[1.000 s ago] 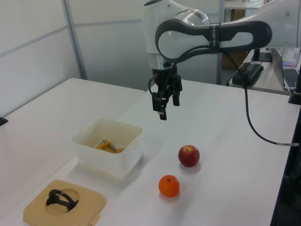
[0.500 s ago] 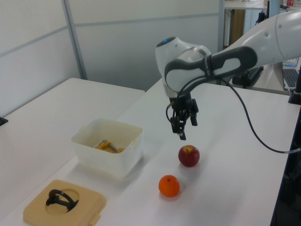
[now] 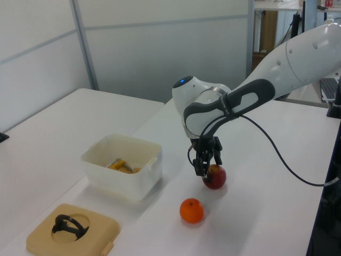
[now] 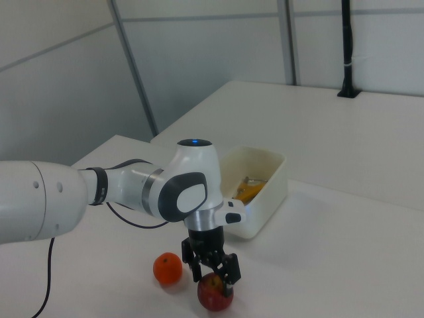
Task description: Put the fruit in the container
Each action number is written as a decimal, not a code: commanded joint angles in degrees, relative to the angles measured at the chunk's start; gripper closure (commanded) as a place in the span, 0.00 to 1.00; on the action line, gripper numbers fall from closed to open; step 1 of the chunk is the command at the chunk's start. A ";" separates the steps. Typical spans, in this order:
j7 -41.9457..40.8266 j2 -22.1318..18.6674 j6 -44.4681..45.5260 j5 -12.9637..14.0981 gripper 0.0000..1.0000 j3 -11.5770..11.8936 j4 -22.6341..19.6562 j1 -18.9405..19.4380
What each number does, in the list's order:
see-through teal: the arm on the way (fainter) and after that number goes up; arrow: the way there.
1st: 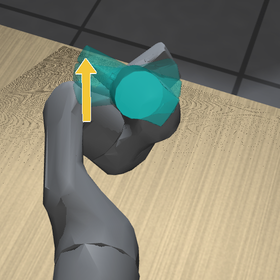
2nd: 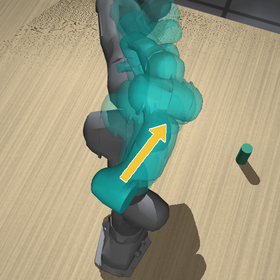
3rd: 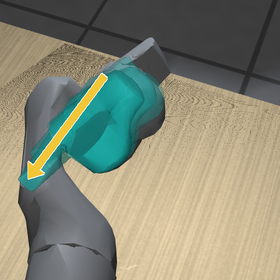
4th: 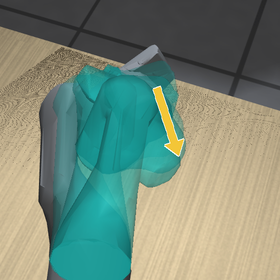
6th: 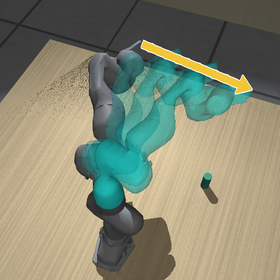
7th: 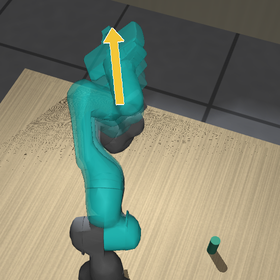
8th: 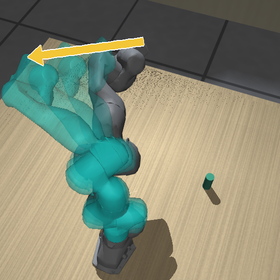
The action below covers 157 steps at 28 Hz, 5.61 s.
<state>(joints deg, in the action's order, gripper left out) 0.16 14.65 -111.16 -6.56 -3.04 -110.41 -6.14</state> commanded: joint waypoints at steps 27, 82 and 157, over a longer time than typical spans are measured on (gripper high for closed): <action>1.06 -0.50 -13.89 -4.95 0.74 0.06 17.33 7.72; 6.08 2.67 -0.90 -2.92 0.00 -6.18 2.48 11.85; 14.53 -7.25 8.29 0.83 0.00 -0.65 14.87 10.63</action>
<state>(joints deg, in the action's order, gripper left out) 20.44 13.31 -111.35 -11.67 -4.57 -94.04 4.61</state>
